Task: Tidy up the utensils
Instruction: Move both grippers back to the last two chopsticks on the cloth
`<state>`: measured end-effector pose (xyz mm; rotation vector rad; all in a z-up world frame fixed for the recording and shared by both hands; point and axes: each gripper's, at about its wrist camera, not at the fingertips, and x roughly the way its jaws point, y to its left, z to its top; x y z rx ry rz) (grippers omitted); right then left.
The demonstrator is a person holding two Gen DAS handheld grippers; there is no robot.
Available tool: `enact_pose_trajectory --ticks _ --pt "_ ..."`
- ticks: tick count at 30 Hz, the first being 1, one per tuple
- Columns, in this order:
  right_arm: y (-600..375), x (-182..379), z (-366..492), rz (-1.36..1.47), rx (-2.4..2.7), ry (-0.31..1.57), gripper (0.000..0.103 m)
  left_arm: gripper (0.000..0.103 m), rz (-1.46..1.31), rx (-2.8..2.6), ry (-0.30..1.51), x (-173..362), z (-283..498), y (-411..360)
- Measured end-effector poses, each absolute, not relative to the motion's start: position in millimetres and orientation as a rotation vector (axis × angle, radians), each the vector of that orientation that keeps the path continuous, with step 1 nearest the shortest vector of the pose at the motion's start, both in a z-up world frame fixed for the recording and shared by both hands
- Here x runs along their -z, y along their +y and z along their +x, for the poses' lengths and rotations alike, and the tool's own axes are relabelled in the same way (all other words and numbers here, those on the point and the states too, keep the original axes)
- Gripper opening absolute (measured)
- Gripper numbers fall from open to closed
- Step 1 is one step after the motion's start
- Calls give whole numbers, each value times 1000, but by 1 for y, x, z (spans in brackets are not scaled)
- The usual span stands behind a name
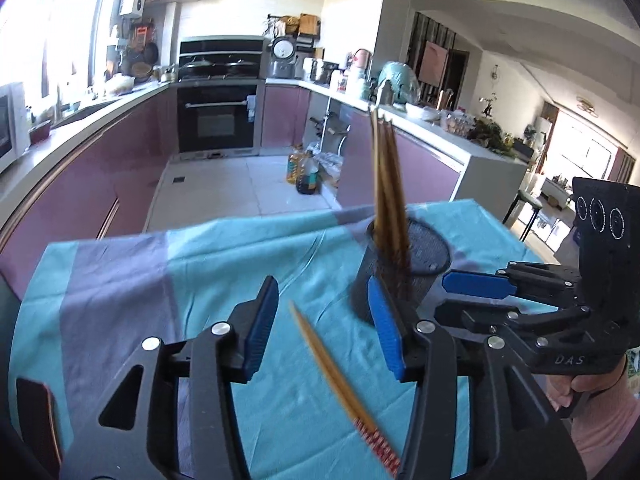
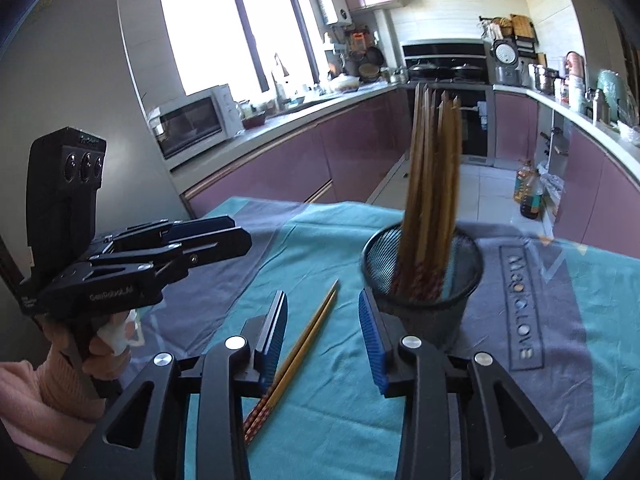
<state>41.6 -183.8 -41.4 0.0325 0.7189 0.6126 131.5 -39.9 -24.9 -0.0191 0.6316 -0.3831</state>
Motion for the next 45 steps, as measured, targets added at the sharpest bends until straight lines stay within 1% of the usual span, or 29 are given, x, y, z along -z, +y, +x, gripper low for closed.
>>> enact_pose_trajectory --ticks 9,16,30,45 --pt "-159 85 36 31 -612 846 35 49 7 316 711 69 114 -28" --pt "-148 102 33 29 -601 894 35 49 -5 291 765 94 110 -24" --pt "-133 112 32 -25 -562 910 35 49 -28 290 818 112 109 -25" --pt "-135 116 33 -54 -512 919 35 49 -10 307 833 116 113 -33"
